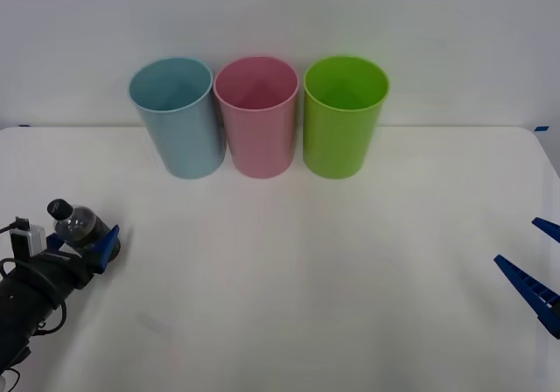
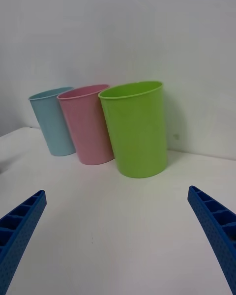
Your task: Grasp the object on the table and drop it into the matching bin: aluminum can to the light blue bin, PET bottle to the pink bin.
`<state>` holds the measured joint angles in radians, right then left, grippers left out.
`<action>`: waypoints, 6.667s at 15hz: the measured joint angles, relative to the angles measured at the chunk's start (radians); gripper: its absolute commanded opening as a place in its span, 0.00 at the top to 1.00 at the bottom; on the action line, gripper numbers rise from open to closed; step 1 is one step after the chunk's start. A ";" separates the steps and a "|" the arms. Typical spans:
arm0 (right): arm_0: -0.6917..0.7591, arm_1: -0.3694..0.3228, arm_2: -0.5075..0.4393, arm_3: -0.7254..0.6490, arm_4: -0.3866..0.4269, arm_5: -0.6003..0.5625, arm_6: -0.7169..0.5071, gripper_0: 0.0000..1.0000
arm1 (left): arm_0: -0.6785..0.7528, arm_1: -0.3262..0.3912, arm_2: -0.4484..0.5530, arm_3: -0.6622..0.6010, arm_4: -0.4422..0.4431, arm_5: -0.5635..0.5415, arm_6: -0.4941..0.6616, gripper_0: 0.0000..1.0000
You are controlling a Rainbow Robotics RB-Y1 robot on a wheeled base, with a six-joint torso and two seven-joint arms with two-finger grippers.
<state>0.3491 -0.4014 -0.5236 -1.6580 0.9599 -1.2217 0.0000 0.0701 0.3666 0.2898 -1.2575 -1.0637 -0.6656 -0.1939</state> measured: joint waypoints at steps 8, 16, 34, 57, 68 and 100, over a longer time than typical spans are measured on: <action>0.000 0.000 0.000 0.000 0.000 0.000 0.000 0.00 | 0.005 0.001 0.037 0.000 0.008 -0.049 -0.002 1.00; 0.000 0.000 0.000 0.000 0.000 0.000 0.000 0.00 | 0.149 0.076 0.045 -0.144 0.137 -0.104 0.017 1.00; 0.000 0.000 0.000 0.000 0.000 0.000 0.000 0.00 | -0.038 0.201 -0.137 -0.521 0.294 0.130 0.206 1.00; 0.000 0.000 0.000 0.000 0.000 0.000 0.000 0.00 | -0.844 0.119 -0.602 0.074 0.313 0.410 0.212 1.00; 0.000 0.000 0.000 0.000 0.000 0.000 0.000 0.00 | -0.925 0.064 -0.652 0.153 0.280 0.420 0.210 1.00; 0.000 0.000 0.000 0.000 0.000 0.000 0.000 0.00 | -0.405 0.380 -0.455 -0.310 0.534 0.316 0.180 0.00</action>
<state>0.3490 -0.4014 -0.5236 -1.6581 0.9599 -1.2217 0.0000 -0.3345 0.7465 -0.1656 -1.5675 -0.5295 -0.3499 -0.0138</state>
